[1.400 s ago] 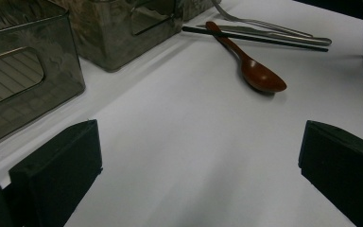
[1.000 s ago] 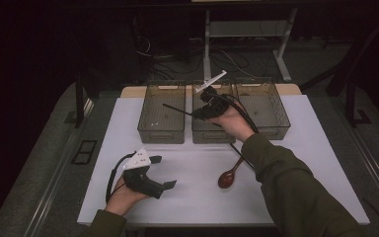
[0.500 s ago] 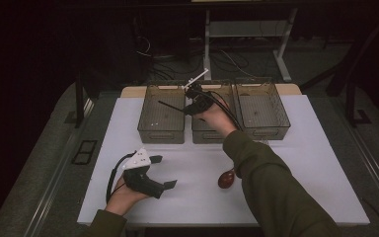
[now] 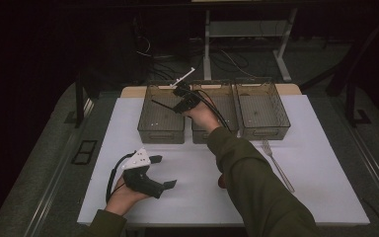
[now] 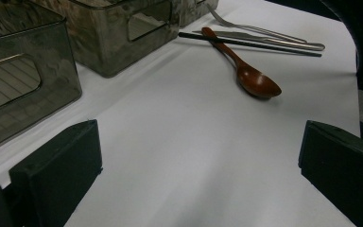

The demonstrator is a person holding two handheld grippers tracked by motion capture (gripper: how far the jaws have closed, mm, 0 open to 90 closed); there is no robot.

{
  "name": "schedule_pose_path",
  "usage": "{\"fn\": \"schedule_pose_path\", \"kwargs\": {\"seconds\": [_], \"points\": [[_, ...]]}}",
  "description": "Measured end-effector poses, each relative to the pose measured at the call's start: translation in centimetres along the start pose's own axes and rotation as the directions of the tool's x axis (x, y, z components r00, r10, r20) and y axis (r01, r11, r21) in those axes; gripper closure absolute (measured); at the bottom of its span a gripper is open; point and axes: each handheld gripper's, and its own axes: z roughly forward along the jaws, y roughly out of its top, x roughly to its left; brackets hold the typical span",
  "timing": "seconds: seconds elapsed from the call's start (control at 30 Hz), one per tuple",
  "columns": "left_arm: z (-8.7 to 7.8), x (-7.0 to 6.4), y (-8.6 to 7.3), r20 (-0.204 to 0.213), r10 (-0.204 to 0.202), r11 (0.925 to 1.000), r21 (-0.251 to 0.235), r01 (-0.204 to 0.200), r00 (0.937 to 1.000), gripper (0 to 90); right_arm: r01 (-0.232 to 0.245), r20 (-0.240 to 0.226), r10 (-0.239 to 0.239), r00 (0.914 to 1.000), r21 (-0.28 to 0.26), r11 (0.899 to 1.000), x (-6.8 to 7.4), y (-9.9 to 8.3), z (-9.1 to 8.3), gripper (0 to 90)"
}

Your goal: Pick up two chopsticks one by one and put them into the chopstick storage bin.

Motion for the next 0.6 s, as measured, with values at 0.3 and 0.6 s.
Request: {"fn": "schedule_pose_path", "kwargs": {"seconds": [0.3,0.6], "points": [[0.0,0.1,0.0,0.005,-0.002,1.0,-0.004,0.002,1.0,0.0,0.004,0.018,-0.004,0.9998,0.018,1.0,0.3,0.9,1.7,84.9],[0.1,0.0,0.0,0.008,0.003,1.0,-0.004,-0.003,1.0,0.0,0.012,0.02,-0.012,0.9997,-0.007,1.0,0.7,0.9,1.7,73.9]]}}
